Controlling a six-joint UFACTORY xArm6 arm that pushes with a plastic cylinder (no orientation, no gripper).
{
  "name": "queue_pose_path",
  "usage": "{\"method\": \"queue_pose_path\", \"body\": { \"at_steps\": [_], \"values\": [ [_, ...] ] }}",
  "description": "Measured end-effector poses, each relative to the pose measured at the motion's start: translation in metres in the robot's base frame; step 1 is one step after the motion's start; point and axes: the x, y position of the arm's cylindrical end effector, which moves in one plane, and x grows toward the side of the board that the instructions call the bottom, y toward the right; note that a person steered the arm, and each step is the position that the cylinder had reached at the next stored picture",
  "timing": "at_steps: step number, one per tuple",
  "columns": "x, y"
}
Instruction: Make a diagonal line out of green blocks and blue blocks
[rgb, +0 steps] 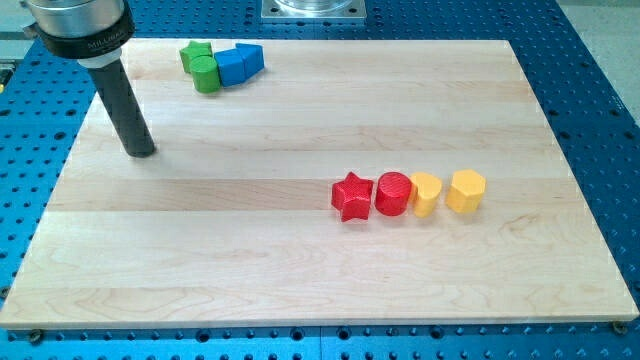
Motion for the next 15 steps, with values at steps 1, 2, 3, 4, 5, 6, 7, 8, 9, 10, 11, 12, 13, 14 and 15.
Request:
{"method": "queue_pose_path", "body": {
  "at_steps": [1,2,3,4,5,6,7,8,9,10,11,12,13,14,15],
  "values": [
    [-0.027,-0.015],
    [-0.076,-0.026],
    [-0.095,0.003],
    [-0.096,0.020],
    [-0.099,0.040],
    [-0.104,0.066],
    [-0.130,0.081],
    [-0.133,0.086],
    [-0.125,0.086],
    [-0.138,0.087],
    [-0.104,0.117],
    [-0.152,0.196],
    [-0.218,0.198],
    [-0.212,0.162],
    [-0.202,0.164]
  ]
}}
